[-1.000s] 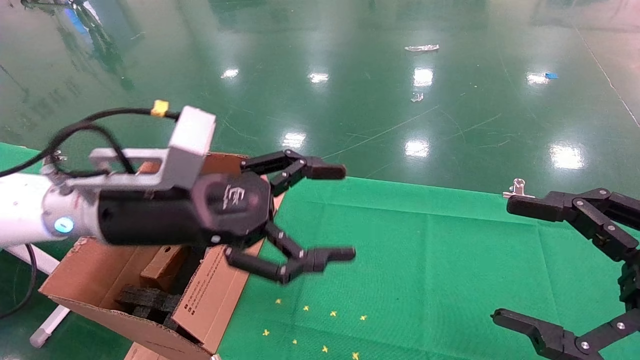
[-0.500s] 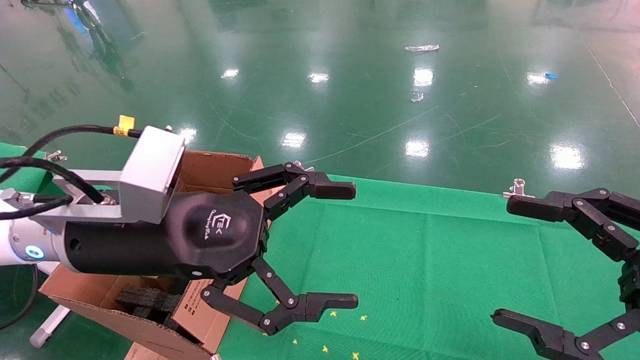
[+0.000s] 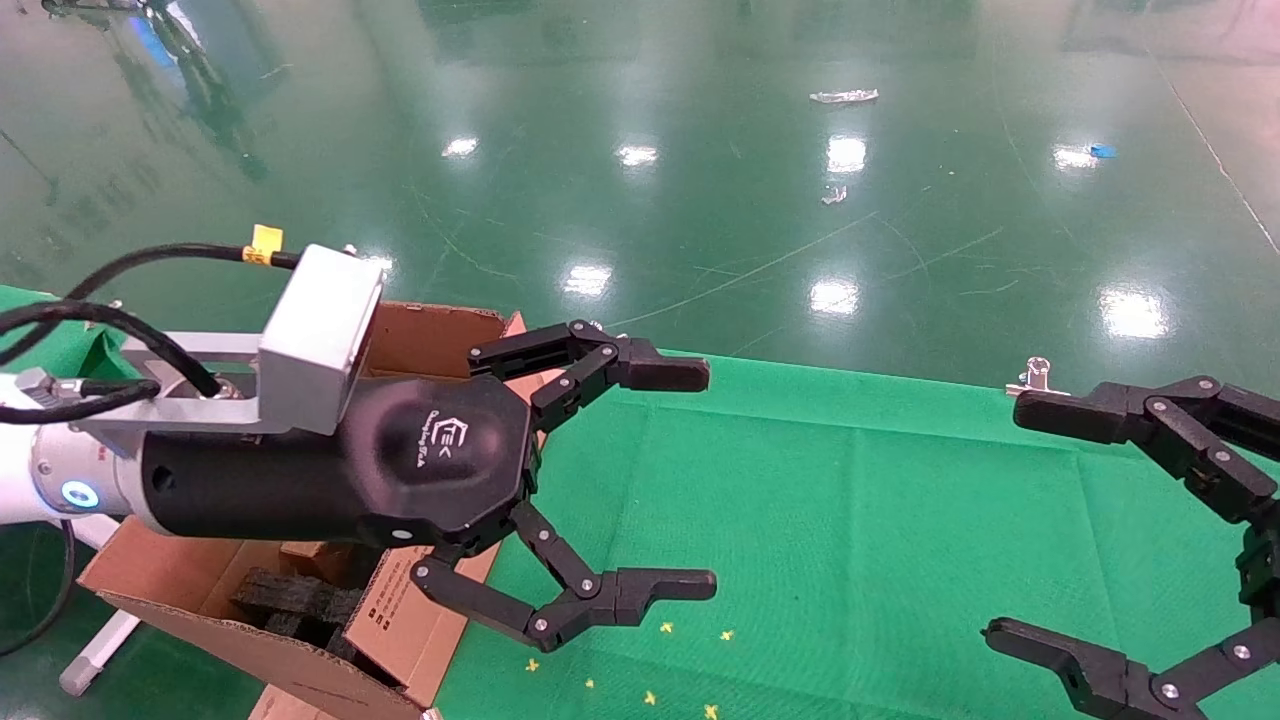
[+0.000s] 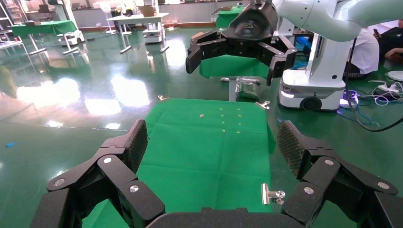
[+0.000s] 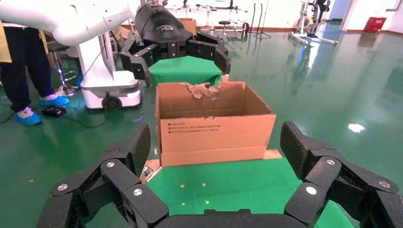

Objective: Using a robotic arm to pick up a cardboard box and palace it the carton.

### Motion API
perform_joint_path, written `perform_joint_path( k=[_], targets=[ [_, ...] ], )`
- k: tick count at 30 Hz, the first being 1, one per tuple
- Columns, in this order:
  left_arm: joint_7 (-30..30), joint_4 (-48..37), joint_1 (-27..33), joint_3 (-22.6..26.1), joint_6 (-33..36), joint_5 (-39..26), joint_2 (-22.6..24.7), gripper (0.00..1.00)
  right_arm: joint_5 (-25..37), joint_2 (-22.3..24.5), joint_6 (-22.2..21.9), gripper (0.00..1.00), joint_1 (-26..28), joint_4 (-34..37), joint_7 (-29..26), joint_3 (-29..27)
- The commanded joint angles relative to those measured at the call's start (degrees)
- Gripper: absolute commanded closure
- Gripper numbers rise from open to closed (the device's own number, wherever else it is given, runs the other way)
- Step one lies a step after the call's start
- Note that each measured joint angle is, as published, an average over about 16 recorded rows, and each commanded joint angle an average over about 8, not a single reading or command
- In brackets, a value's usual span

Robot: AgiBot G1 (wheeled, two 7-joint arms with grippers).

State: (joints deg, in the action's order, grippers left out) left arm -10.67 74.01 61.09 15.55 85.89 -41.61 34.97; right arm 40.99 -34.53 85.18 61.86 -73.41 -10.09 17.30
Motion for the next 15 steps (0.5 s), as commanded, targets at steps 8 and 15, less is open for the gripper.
perform_joint_path(
  k=[8,15],
  targets=[
    [0.0,-0.3,0.3,0.3,-0.1,-0.1,0.0,0.0,0.0,0.0,0.0,0.0,0.0,0.0,0.0,0.0],
    [-0.1,-0.4,0.4,0.4,-0.2,-0.2,0.0,0.0,0.0,0.0,0.0,0.0,0.0,0.0,0.0,0.0]
  ],
)
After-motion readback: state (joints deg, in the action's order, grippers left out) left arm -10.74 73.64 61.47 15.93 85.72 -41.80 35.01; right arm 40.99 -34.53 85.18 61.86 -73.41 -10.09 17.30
